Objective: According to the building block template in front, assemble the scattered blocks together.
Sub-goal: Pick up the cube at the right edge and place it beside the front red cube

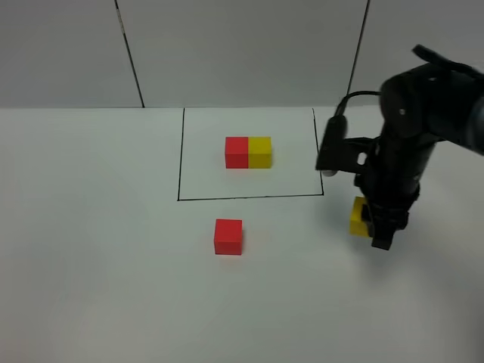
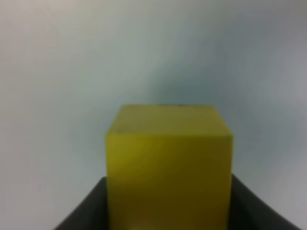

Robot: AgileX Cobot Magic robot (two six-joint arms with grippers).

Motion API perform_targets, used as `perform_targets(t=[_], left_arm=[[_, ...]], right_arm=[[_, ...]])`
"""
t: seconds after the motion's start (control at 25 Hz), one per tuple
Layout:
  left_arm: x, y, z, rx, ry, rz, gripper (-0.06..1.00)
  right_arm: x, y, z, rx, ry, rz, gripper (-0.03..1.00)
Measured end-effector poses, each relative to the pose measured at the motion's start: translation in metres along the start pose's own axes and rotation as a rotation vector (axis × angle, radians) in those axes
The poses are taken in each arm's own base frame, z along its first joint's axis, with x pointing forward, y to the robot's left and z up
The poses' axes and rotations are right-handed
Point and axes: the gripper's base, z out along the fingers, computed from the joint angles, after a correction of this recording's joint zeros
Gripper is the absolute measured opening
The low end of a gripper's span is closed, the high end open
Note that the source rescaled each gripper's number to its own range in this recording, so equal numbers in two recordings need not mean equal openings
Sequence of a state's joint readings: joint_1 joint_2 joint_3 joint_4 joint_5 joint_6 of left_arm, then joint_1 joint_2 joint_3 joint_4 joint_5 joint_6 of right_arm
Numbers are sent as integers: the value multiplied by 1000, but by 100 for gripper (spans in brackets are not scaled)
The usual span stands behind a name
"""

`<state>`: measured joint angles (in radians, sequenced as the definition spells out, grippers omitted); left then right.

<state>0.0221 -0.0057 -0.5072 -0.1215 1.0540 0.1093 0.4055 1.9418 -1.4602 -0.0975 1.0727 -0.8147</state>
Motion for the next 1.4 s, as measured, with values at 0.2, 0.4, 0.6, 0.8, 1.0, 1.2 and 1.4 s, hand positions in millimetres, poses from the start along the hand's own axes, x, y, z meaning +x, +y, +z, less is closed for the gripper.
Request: perform_targets(t=[0.2, 0.4, 0.6, 0.8, 1.0, 1.2, 1.4], left_arm=[[0, 0, 0, 0, 0, 0, 68], [0, 0, 0, 0, 0, 0, 65], [0, 0, 0, 0, 0, 0, 64], [0, 0, 0, 0, 0, 0, 64], [0, 0, 0, 0, 0, 0, 64], [0, 0, 0, 0, 0, 0, 64], [0, 0, 0, 0, 0, 0, 64]], right_arm=[[-45, 2, 15, -6, 12, -159, 24], [-71, 6, 29, -23, -12, -222, 24], [-81, 8, 51, -65, -53, -198, 24], [-89, 10, 66, -77, -93, -178, 24], [-94, 14, 77, -104, -107, -170, 24], [-99, 18, 76, -92, -119, -192, 24], [-106, 19, 76, -86, -182, -174, 24]])
